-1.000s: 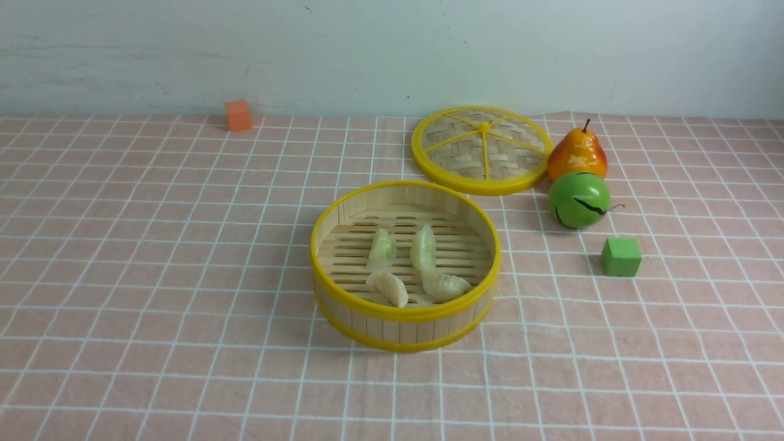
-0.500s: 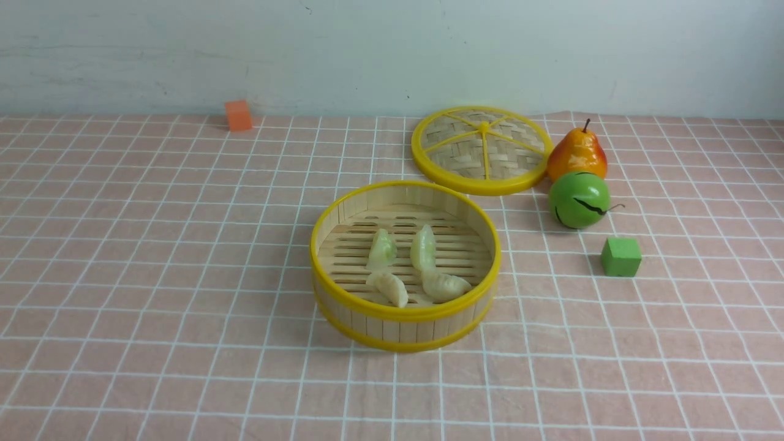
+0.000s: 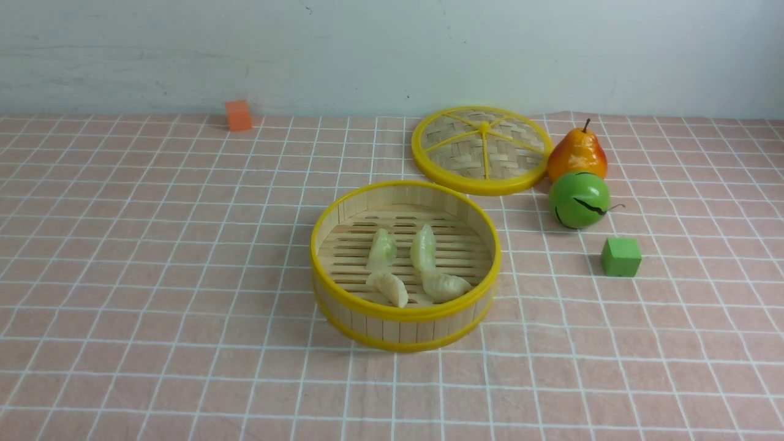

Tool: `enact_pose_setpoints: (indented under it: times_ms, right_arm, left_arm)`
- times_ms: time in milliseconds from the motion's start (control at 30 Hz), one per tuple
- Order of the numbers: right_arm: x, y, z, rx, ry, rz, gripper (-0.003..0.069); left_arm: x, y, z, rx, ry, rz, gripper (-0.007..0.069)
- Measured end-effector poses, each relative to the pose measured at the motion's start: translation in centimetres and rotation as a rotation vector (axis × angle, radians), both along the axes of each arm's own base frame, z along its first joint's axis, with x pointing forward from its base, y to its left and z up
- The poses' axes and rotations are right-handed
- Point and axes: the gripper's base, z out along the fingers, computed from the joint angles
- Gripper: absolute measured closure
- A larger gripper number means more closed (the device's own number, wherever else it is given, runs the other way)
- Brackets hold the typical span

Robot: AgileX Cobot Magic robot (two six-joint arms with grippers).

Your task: Put the dumplings into the steamer on the table with the pink tablecloth.

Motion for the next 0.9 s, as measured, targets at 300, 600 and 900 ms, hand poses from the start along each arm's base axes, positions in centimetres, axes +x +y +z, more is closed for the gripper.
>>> enact_pose_setpoints:
  times_ms: [300,600,900]
  right_arm:
    - [0.00,0.00,0.00,0.000,0.000,0.000,0.0420]
    - [0.00,0.00,0.00,0.000,0.000,0.000,0.0420]
    - [0.00,0.00,0.00,0.000,0.000,0.000,0.0420]
  left_arm:
    - [0.00,0.00,0.00,0.000,0.000,0.000,0.0567]
    - [0.00,0.00,0.00,0.000,0.000,0.000,0.0554]
    - [0.00,0.00,0.00,0.000,0.000,0.000,0.0553]
